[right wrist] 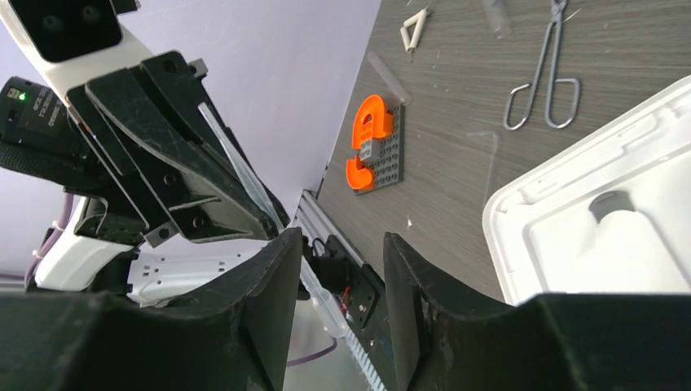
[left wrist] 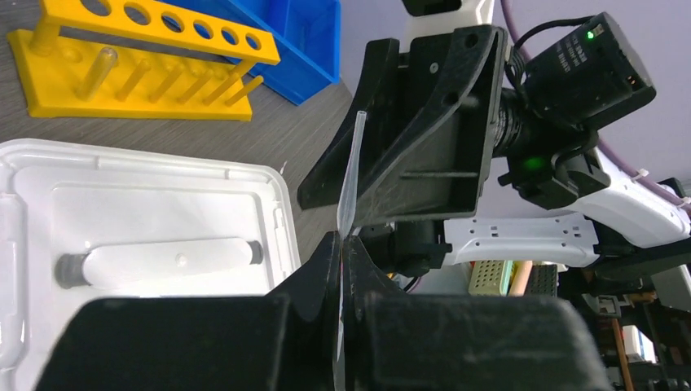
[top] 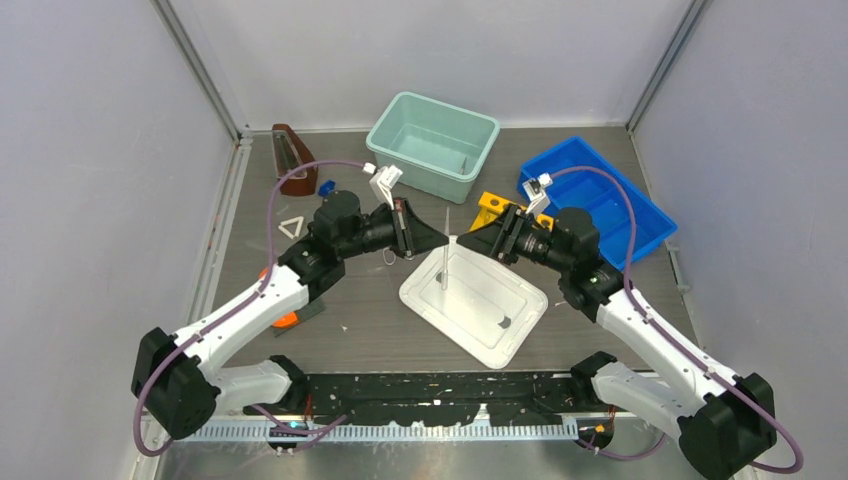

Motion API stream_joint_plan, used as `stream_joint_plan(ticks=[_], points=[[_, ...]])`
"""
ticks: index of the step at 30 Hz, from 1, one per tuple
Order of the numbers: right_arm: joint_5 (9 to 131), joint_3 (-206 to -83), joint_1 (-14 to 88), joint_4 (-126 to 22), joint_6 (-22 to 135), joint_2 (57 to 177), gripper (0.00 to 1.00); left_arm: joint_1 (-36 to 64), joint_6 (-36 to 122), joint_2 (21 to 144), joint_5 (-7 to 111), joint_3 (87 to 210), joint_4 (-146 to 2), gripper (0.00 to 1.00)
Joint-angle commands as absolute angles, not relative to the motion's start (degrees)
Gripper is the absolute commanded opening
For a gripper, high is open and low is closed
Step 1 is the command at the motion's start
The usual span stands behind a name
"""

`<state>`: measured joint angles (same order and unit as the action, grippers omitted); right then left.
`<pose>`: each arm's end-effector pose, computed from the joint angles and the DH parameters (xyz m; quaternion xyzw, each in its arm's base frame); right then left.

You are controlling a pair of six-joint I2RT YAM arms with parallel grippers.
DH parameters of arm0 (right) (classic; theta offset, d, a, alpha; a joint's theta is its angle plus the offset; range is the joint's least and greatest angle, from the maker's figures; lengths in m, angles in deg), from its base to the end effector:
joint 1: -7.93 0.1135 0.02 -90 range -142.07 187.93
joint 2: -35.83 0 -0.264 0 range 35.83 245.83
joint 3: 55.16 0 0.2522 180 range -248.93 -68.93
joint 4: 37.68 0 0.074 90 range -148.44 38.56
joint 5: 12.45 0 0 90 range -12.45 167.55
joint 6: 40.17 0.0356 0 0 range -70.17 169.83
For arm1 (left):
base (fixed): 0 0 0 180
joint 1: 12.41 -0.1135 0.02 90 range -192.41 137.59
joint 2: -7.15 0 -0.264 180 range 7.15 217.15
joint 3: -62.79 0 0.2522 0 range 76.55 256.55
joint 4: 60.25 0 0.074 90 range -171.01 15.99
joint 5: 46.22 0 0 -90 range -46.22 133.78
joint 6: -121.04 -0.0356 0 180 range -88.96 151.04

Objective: Organize the chemistry lab equipment

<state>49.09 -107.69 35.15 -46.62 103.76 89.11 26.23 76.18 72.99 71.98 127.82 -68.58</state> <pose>0.1862 0.1149 0.3041 0.0169 0.7574 0.5493 0.3526 0.1990 -0.1806 0.3341 0.1159 0.7460 -0.5580 0.3444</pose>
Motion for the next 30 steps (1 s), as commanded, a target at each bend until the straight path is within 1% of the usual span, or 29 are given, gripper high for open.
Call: stream_joint_plan(ticks=[1, 12, 14, 15, 16, 17, 18, 19, 20, 21, 24, 28, 29, 30], points=[[49.22, -107.38, 37.40, -39.68, 105.53, 89.88, 0.47, 26.42, 78.92, 74.21, 73.58, 127.08, -59.95, 0.00], [47.64, -104.46, 42.13, -36.25, 105.06, 91.78, 0.39, 26.35, 81.69, 76.06, 72.61, 126.32, -56.15, 0.00], [47.82, -104.24, 42.68, -36.16, 104.92, 92.03, 0.33, 26.35, 81.99, 76.20, 72.60, 126.30, -55.92, 0.00], [48.28, -104.16, 42.79, -36.19, 104.91, 92.01, 0.25, 26.40, 82.01, 76.30, 72.67, 126.32, -55.91, 0.00], [48.68, -103.95, 42.80, -36.26, 104.93, 91.73, 0.21, 26.40, 82.01, 76.25, 72.70, 126.30, -55.91, 0.00], [49.79, -103.80, 42.82, -36.26, 104.85, 91.51, 0.14, 26.40, 81.90, 76.21, 72.51, 126.23, -55.97, 0.00], [50.27, -103.42, 42.82, -36.25, 104.81, 91.02, 0.11, 26.44, 81.74, 76.19, 72.21, 126.15, -56.22, 0.00], [51.33, -103.27, 42.82, -36.15, 104.70, 90.71, 0.05, 26.37, 81.42, 76.22, 71.81, 126.14, -57.08, 0.00], [51.87, -103.09, 42.78, -36.19, 104.48, 90.16, 0.03, 26.40, 80.78, 76.21, 71.35, 126.20, -57.84, 0.00], [53.12, -103.06, 42.79, -36.77, 104.32, 89.84, 0.01, 26.37, 80.18, 76.28, 70.93, 126.27, -58.72, 0.02], [56.03, -103.30, 42.84, -38.75, 102.88, 88.37, 0.01, 26.42, 77.00, 76.15, 69.71, 127.27, -63.39, 0.23], [59.52, -104.32, 42.82, -42.99, 100.73, 86.80, 0.01, 26.36, 70.79, 75.39, 68.18, 130.45, -72.93, 0.56], [60.57, -105.37, 42.84, -45.44, 100.11, 86.50, 0.01, 26.40, 69.11, 75.22, 67.61, 131.50, -75.94, 0.63], [62.36, -106.31, 42.83, -50.38, 97.73, 86.34, 0.01, 26.40, 67.25, 74.98, 67.10, 132.39, -78.56, 0.74]])
